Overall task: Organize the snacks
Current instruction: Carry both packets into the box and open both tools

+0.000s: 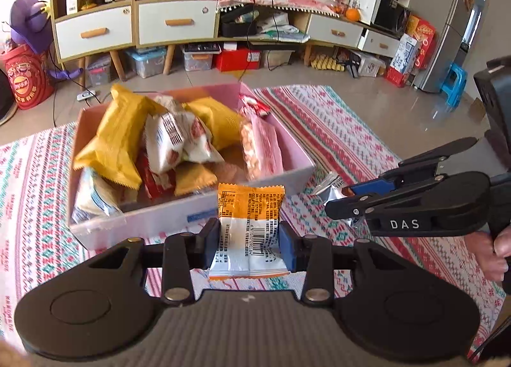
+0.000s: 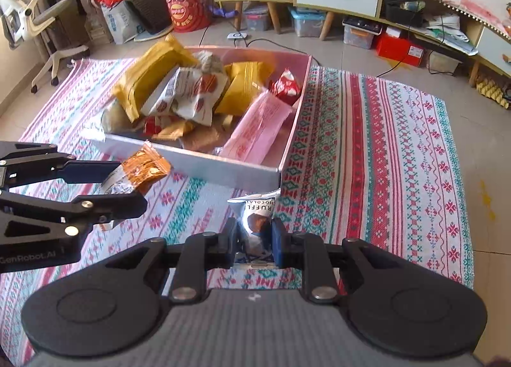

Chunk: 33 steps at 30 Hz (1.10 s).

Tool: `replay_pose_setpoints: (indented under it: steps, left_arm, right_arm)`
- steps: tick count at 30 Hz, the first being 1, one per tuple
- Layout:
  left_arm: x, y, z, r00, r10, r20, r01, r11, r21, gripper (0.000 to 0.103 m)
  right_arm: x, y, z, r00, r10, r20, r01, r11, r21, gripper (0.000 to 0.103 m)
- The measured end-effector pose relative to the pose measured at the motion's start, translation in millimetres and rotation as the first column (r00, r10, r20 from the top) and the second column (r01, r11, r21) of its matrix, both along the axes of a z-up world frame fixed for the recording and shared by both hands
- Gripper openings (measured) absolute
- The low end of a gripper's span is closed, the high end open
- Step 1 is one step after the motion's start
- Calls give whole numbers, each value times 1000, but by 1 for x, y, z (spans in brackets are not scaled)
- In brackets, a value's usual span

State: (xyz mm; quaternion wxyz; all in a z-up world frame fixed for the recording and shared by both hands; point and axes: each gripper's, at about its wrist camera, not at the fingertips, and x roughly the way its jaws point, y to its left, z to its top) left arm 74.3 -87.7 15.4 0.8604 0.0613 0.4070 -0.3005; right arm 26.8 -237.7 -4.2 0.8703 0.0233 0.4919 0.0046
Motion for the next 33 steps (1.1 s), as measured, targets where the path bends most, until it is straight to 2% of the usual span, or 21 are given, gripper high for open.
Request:
replay_pose_setpoints:
  steps: [6,12,17,24,28,33]
  left_arm:
    - [23,10,12,997,65,33,-64,998,-6,46]
    - [49,12,2,993,112,38,-114,993,39,46]
    - [65,15,-1,988,150,44,-152,986,63,46]
    - [82,11,-5,984,154,84,-163,980,115,46]
    - [94,13,-9,980,183,75,-191,975,117,46]
    - [102,16,-13,981,192,21,-193,978,82,46]
  right_arm:
    - [16,-1,10,998,-53,26,51,995,83,20]
    - [39,9,15,994,-82,68,72,988,140,20]
    - [58,15,13,994,-82,76,70,985,155,20]
    - [76,9,3,990,-128,58,117,980,158,20]
    - [80,4,-2,987,-153,45,143,974,173,20]
    - [82,-2,-2,984,-170,49,158,968,195,23]
